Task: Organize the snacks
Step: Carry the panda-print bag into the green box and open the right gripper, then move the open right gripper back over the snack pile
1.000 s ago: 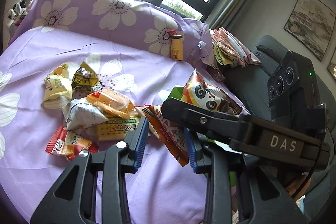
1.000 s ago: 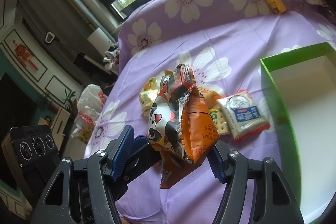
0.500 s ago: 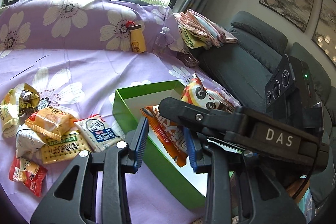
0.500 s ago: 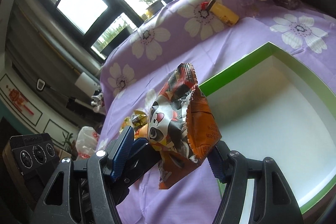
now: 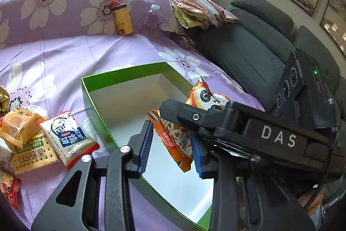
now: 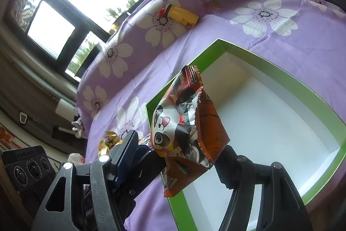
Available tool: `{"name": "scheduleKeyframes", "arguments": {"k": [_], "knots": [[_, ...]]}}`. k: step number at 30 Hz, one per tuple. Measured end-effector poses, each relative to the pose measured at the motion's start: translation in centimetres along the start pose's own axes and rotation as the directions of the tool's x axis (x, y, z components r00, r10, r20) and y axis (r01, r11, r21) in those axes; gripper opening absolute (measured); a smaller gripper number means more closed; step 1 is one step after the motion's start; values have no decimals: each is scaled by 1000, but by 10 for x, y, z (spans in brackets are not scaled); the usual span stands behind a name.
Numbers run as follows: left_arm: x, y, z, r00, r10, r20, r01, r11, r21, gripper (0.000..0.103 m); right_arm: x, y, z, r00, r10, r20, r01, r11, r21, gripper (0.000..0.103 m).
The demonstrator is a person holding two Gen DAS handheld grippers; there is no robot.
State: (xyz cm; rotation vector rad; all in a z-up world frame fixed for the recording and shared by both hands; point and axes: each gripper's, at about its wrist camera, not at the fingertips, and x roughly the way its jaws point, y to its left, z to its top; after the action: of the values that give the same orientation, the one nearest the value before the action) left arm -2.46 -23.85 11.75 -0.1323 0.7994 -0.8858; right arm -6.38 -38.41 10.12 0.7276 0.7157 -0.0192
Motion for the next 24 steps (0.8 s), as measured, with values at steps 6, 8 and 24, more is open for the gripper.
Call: {"name": "scheduleKeyframes", "arguments": {"k": [6,8,24], "knots": [[11,4,-6,999,-13,-47,11,999,-34,35,3,-8,1,997,-72,-20,73,997,19,68],[11,5,-7,999,-17,-52,15,999,-39,39,3,-8,0,996,-92,-14,92,996,19,69],[-83,75,-24,953,300,30,-293,945,-143,88,3,50,-8,978,-170,118,189,967,-168,78]]}}
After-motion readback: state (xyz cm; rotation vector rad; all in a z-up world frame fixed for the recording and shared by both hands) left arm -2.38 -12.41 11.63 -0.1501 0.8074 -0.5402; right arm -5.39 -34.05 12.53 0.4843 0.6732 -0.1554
